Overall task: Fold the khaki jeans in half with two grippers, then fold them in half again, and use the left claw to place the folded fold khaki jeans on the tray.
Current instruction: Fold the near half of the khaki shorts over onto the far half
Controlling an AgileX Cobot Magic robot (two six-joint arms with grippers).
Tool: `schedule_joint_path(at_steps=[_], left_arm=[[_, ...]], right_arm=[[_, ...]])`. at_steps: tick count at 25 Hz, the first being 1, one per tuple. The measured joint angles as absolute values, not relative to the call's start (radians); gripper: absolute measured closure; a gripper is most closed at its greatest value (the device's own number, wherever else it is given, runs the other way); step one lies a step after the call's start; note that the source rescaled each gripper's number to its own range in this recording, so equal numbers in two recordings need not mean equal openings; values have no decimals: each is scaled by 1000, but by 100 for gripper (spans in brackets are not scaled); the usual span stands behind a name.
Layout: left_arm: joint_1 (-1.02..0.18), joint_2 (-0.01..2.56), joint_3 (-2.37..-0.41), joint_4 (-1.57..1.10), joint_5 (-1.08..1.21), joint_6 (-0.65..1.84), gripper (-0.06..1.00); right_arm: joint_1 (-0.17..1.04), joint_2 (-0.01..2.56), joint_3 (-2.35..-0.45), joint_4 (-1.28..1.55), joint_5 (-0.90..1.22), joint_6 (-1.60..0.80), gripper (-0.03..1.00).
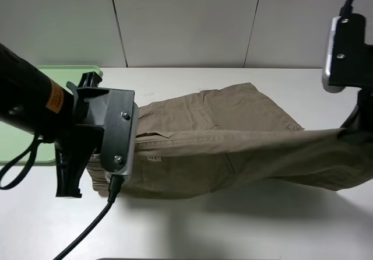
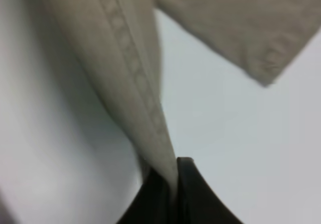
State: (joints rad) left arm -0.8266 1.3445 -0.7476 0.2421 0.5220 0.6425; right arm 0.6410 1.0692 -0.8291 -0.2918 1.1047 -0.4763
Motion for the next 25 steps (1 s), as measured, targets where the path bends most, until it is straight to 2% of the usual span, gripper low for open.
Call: schedule_joint_path(at_steps=[6, 10, 15, 25], left_arm=[[-821, 1397, -748, 433, 475, 451, 94], [-748, 1407, -748, 468, 397, 358, 94], [-639, 1457, -748, 472, 308, 333, 94], [-508, 1600, -748, 478, 211, 323, 94]], right_arm=[[607, 1259, -980, -384, 1014, -476, 97], [534, 1371, -1072, -387, 929, -476, 97], [497, 1492, -1143, -389, 787, -476, 97], [493, 1688, -1192, -415, 552, -476, 97]])
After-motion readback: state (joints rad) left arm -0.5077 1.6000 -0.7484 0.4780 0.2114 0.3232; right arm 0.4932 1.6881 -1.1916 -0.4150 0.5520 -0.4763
